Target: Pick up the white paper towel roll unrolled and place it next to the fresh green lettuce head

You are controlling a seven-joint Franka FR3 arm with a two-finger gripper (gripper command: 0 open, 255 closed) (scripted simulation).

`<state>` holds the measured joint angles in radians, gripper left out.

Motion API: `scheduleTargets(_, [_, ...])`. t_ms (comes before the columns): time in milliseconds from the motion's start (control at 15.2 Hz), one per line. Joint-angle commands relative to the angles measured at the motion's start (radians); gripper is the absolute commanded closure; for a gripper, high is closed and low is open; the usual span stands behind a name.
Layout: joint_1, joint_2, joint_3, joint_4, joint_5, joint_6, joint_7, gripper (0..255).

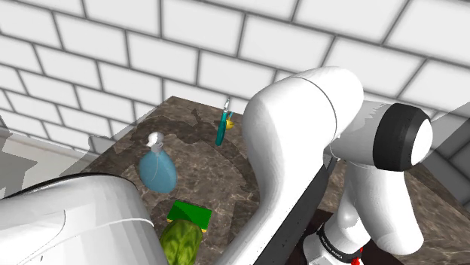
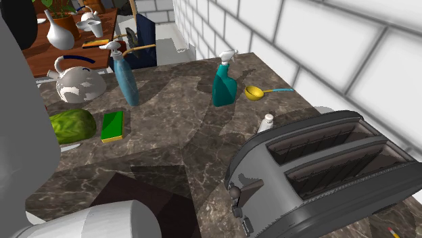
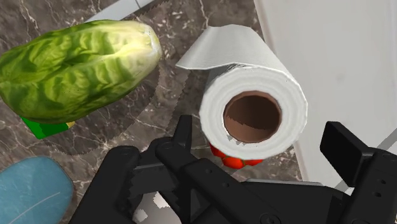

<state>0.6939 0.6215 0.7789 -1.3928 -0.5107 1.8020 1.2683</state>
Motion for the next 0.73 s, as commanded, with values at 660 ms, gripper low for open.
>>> scheduleTargets(660, [0.029, -0.014, 0.010, 0.113, 0.017, -0.115, -0.021, 0])
